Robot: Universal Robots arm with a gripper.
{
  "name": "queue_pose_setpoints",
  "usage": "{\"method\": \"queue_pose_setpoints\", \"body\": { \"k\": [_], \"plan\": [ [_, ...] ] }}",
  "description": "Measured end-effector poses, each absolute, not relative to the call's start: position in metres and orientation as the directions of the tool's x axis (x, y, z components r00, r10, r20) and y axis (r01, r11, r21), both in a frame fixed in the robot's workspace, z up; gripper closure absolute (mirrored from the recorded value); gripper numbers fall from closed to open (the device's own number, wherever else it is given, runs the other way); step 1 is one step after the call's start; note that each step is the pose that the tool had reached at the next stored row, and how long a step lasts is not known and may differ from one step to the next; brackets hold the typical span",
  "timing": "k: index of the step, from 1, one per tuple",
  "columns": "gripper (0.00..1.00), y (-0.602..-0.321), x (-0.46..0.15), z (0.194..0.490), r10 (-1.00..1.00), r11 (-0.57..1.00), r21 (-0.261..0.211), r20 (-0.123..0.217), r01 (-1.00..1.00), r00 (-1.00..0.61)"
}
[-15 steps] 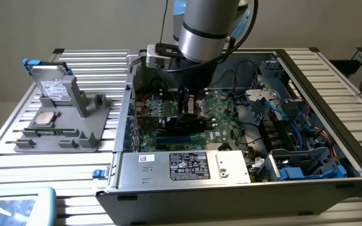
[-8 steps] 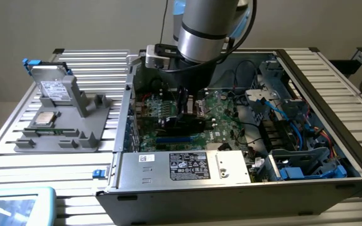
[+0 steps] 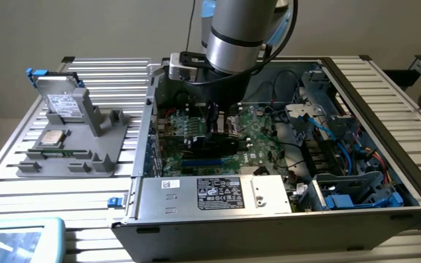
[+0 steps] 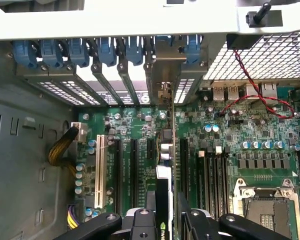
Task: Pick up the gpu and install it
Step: 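Insert the gpu into the slot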
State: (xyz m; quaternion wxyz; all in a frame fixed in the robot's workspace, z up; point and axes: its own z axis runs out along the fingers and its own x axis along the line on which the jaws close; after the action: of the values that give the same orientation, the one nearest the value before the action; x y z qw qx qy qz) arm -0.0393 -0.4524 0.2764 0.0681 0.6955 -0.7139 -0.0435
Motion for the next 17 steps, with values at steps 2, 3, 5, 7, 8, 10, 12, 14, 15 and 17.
{"method": "queue_pose_setpoints", "body": {
  "k": [2, 3, 5, 7, 8, 10, 12, 14, 15, 17],
  "plan": [
    [0.73, -0.4524, -0.0393, 0.2764, -0.999, 0.029, 0.157, 0.037, -0.987, -0.023],
    [0.73, -0.4523, -0.0394, 0.2764, -0.999, 0.029, 0.157, 0.037, -0.987, -0.023],
    [0.73, -0.4518, -0.0396, 0.2761, -0.999, 0.029, 0.157, 0.037, -0.987, -0.023],
    [0.73, -0.4512, -0.0398, 0.2757, -0.999, 0.029, 0.157, 0.037, -0.987, -0.023],
    [0.73, -0.4511, -0.0398, 0.2754, -0.999, 0.029, 0.157, 0.037, -0.987, -0.023],
    [0.73, -0.451, -0.0399, 0.2743, -0.999, 0.029, 0.157, 0.037, -0.987, -0.023],
    [0.73, -0.4506, -0.0399, 0.273, -0.999, 0.029, 0.157, 0.037, -0.987, -0.023],
    [0.73, -0.4506, -0.0399, 0.2716, -0.999, 0.029, 0.156, 0.037, -0.987, -0.023],
    [0.73, -0.4506, -0.0399, 0.2712, -0.999, 0.029, 0.156, 0.037, -0.987, -0.023],
    [0.73, -0.4506, -0.0399, 0.2699, -0.999, 0.029, 0.156, 0.037, -0.987, -0.023]
  ]
}}
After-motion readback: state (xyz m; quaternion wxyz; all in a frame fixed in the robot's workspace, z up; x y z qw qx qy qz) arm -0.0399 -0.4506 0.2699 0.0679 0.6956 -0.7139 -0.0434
